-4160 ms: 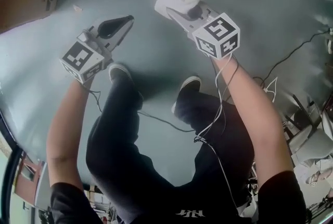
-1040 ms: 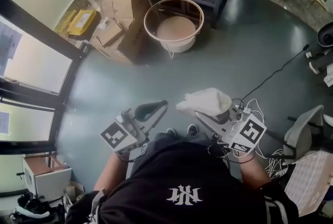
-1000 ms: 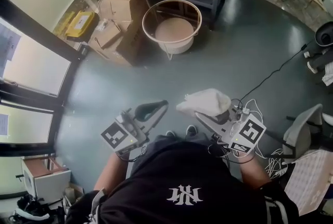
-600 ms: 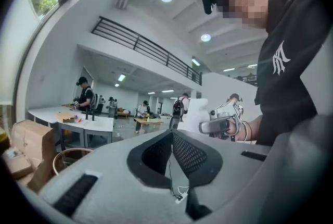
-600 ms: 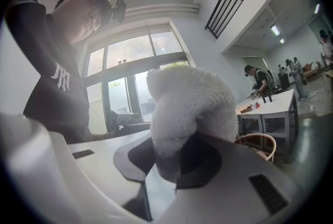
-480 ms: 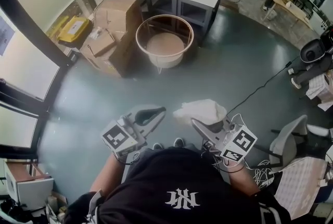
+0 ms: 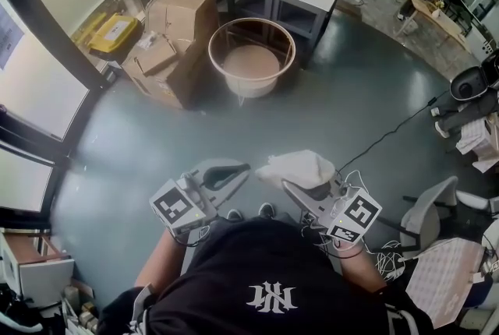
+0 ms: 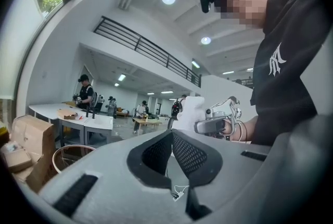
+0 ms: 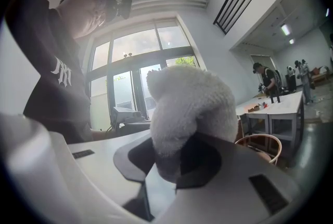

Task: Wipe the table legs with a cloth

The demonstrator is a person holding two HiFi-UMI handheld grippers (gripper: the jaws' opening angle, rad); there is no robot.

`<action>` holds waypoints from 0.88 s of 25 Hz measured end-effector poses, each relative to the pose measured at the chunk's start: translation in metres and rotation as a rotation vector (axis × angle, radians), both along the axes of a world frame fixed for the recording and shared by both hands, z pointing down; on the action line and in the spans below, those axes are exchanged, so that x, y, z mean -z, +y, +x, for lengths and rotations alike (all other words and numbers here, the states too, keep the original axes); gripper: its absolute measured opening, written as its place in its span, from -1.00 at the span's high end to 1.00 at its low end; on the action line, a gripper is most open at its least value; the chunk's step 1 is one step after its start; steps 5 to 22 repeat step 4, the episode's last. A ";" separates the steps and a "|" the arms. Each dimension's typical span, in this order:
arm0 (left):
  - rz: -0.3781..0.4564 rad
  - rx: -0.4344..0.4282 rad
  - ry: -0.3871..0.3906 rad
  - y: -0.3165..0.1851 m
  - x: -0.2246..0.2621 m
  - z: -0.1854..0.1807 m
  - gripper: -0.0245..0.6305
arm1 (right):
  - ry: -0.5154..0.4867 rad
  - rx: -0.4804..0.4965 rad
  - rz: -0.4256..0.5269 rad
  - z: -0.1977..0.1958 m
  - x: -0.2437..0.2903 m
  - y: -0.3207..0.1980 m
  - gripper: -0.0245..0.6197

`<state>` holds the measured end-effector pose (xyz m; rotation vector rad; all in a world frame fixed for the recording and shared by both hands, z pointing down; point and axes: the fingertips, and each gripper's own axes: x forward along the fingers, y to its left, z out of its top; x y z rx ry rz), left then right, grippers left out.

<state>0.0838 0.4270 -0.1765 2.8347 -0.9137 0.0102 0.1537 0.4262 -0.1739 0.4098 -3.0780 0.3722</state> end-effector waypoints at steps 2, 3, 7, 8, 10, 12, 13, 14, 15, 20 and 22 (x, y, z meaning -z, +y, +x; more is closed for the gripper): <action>-0.002 -0.009 0.010 0.002 0.000 -0.003 0.91 | 0.000 0.000 -0.002 -0.003 -0.001 0.000 0.69; -0.004 -0.015 0.016 0.003 0.000 -0.004 0.91 | 0.001 -0.001 -0.003 -0.004 -0.001 0.001 0.69; -0.006 -0.022 0.021 0.004 0.000 -0.004 0.91 | 0.003 -0.001 -0.004 -0.005 -0.002 0.001 0.69; -0.006 -0.022 0.021 0.004 0.000 -0.004 0.91 | 0.003 -0.001 -0.004 -0.005 -0.002 0.001 0.69; -0.006 -0.022 0.021 0.004 0.000 -0.004 0.91 | 0.003 -0.001 -0.004 -0.005 -0.002 0.001 0.69; -0.006 -0.022 0.021 0.004 0.000 -0.004 0.91 | 0.003 -0.001 -0.004 -0.005 -0.002 0.001 0.69; -0.006 -0.022 0.021 0.004 0.000 -0.004 0.91 | 0.003 -0.001 -0.004 -0.005 -0.002 0.001 0.69; -0.006 -0.022 0.021 0.004 0.000 -0.004 0.91 | 0.003 -0.001 -0.004 -0.005 -0.002 0.001 0.69; -0.006 -0.022 0.021 0.004 0.000 -0.004 0.91 | 0.003 -0.001 -0.004 -0.005 -0.002 0.001 0.69; -0.006 -0.022 0.021 0.004 0.000 -0.004 0.91 | 0.003 -0.001 -0.004 -0.005 -0.002 0.001 0.69; -0.006 -0.022 0.021 0.004 0.000 -0.004 0.91 | 0.003 -0.001 -0.004 -0.005 -0.002 0.001 0.69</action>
